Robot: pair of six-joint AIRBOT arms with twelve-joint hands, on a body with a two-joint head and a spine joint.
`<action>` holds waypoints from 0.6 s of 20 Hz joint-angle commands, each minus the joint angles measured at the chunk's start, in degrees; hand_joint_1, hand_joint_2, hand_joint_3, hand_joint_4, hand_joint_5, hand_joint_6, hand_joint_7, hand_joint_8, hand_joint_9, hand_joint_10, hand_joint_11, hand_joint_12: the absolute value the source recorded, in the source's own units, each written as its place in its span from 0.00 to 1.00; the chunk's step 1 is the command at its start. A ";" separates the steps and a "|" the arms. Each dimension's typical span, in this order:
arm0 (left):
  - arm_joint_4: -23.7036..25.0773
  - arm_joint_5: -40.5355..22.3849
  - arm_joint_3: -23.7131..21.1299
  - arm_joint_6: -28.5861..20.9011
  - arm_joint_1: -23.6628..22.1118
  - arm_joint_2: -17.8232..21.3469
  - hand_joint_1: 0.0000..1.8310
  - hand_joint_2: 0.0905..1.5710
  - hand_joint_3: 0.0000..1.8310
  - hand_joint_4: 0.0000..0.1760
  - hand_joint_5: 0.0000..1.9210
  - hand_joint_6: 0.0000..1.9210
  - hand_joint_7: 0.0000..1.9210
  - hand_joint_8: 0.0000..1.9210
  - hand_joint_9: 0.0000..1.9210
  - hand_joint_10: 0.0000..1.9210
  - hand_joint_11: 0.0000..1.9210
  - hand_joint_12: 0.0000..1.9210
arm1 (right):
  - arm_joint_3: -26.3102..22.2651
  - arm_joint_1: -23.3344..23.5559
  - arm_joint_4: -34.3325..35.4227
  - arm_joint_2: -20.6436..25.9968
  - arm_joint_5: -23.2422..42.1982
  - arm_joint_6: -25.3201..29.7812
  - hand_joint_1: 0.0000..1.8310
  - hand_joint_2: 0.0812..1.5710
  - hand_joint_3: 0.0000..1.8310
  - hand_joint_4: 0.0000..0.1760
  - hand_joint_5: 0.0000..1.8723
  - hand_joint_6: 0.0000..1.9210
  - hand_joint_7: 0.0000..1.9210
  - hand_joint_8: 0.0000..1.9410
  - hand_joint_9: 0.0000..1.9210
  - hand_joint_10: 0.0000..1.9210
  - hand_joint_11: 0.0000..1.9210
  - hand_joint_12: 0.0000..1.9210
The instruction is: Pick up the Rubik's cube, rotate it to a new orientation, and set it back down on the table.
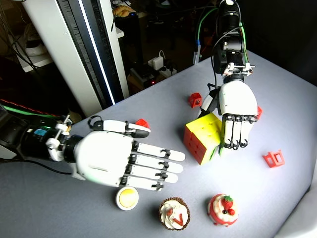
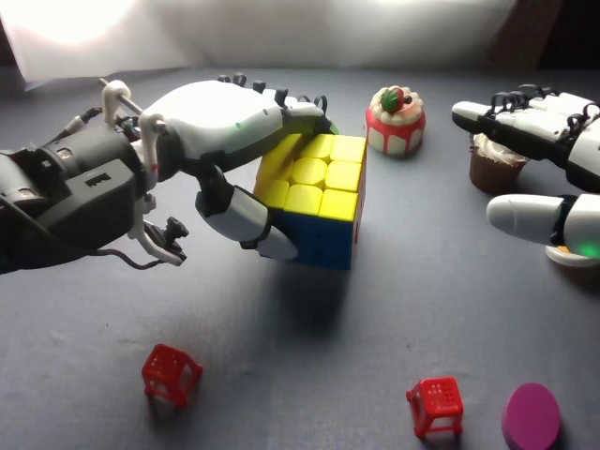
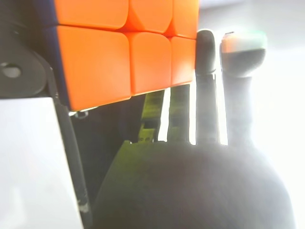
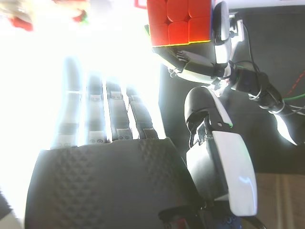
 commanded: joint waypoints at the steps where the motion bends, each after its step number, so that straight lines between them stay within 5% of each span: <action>1: -0.59 -10.12 -0.21 -1.16 -0.38 0.58 0.63 0.78 0.13 0.00 0.29 0.76 0.32 0.98 0.42 1.00 0.47 1.00 | 0.45 1.22 1.05 -0.07 8.10 0.34 0.00 0.83 0.00 0.00 0.03 0.02 0.09 0.01 0.00 0.35 0.00 0.69; 3: -0.37 -11.45 -0.47 -1.70 -0.14 0.81 0.62 0.85 0.03 0.00 0.25 0.77 0.32 0.98 0.32 1.00 0.38 1.00 | 0.95 2.14 0.58 -0.72 8.44 0.34 0.00 0.84 0.00 0.00 0.04 0.02 0.08 0.01 0.00 0.34 0.00 0.71; 5: -0.37 -12.54 -0.64 -2.04 0.18 0.96 0.62 0.86 0.02 0.00 0.26 0.78 0.31 0.99 0.33 1.00 0.37 1.00 | 1.74 2.90 -0.01 -1.55 8.63 0.34 0.00 0.86 0.00 0.00 0.03 0.02 0.07 0.00 0.00 0.32 0.00 0.72; 6: -0.34 -12.94 -0.69 -2.24 0.31 0.98 0.59 0.88 0.01 0.00 0.26 0.81 0.28 1.00 0.22 1.00 0.26 1.00 | 2.15 3.18 -0.17 -1.98 8.72 0.34 0.00 0.84 0.00 0.00 0.02 0.02 0.05 0.00 0.00 0.27 0.00 0.64; 7: -0.10 -13.33 -0.77 -2.50 0.40 1.00 0.56 0.82 0.00 0.00 0.19 0.68 0.20 0.87 0.17 1.00 0.22 1.00 | 2.76 3.58 -0.46 -2.52 8.78 0.34 0.00 0.84 0.00 0.00 0.01 0.01 0.03 0.00 0.00 0.25 0.00 0.59; 8: -0.08 -13.44 -0.79 -2.55 0.42 1.00 0.55 0.84 0.00 0.00 0.28 0.79 0.20 0.83 0.18 0.99 0.24 1.00 | 3.01 3.73 -0.61 -2.75 8.80 0.34 0.00 0.83 0.00 0.00 0.01 0.02 0.02 0.00 0.00 0.25 0.00 0.61; 9: 0.19 -13.73 -0.79 -2.86 0.45 0.99 0.58 0.87 0.01 0.00 0.26 0.79 0.26 0.96 0.18 1.00 0.24 1.00 | 3.60 4.15 -0.73 -3.33 8.80 0.34 0.00 0.82 0.00 0.00 0.02 0.02 0.02 0.00 0.00 0.25 0.00 0.60; 10: 0.25 -13.96 -0.84 -2.97 0.48 0.99 0.59 0.86 0.00 0.00 0.28 0.78 0.28 0.95 0.20 1.00 0.25 1.00 | 4.05 4.36 -0.75 -3.73 8.78 0.34 0.00 0.82 0.00 0.00 0.03 0.03 0.03 0.01 0.00 0.25 0.00 0.59; 11: 0.37 -14.11 -0.89 -3.07 0.49 0.99 0.56 0.83 0.00 0.00 0.32 0.79 0.20 0.85 0.15 1.00 0.20 1.00 | 4.55 4.55 -0.77 -4.18 8.77 0.34 0.00 0.82 0.00 0.00 0.03 0.03 0.04 0.01 0.00 0.22 0.00 0.58; 12: 0.61 -14.32 -1.01 -3.14 0.52 1.00 0.52 0.81 0.00 0.04 0.35 0.77 0.22 0.78 0.12 0.95 0.10 1.00 | 5.41 4.81 -0.84 -4.86 8.64 0.34 0.00 0.83 0.00 0.00 0.03 0.03 0.05 0.01 0.00 0.20 0.00 0.55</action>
